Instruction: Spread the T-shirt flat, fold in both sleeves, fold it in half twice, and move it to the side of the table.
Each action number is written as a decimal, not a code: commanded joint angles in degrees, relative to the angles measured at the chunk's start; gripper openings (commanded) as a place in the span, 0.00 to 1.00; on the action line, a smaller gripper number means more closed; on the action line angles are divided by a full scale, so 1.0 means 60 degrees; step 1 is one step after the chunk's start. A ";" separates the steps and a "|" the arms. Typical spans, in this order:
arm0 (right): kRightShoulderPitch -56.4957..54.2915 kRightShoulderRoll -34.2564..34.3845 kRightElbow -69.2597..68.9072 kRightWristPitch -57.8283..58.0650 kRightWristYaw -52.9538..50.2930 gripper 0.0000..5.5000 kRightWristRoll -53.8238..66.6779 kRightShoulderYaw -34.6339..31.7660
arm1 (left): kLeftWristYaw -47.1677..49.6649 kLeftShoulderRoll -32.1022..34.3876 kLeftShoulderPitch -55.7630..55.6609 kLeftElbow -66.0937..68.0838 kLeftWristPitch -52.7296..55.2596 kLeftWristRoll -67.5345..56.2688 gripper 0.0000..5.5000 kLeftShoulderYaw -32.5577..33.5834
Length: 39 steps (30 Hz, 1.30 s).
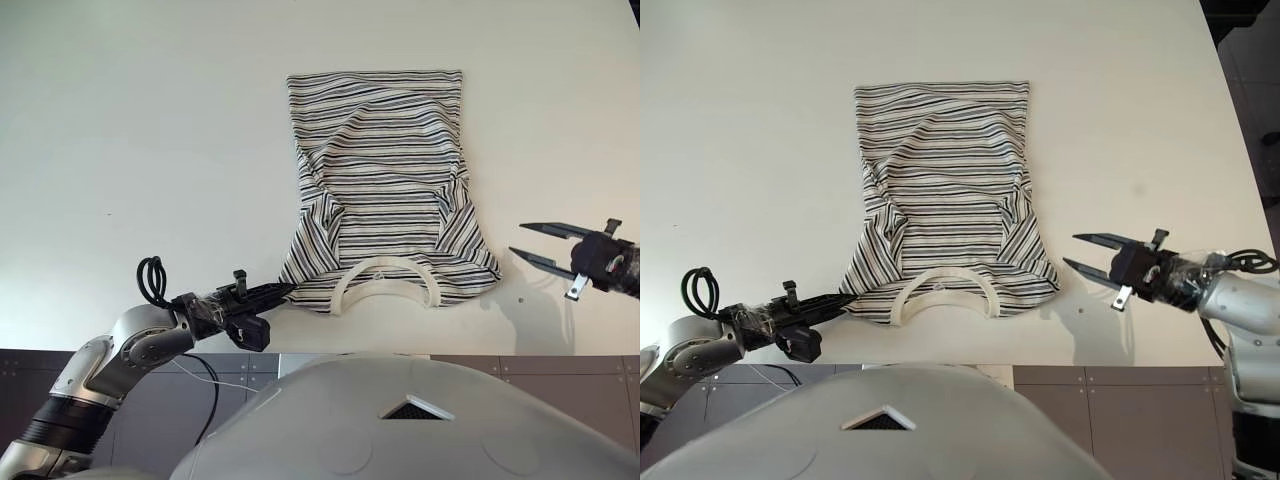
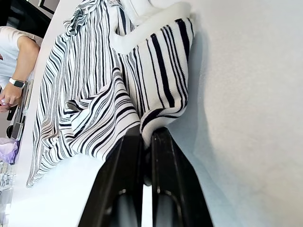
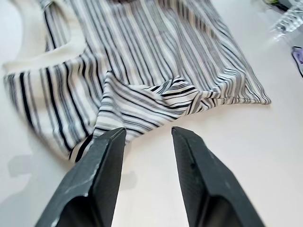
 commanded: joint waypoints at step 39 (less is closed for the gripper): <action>-0.1844 -0.0512 0.3948 -0.6345 -0.6076 0.37 -0.5558 0.3698 | -0.0835 0.0255 -0.0448 0.0905 0.0360 0.0252 0.02 -0.0855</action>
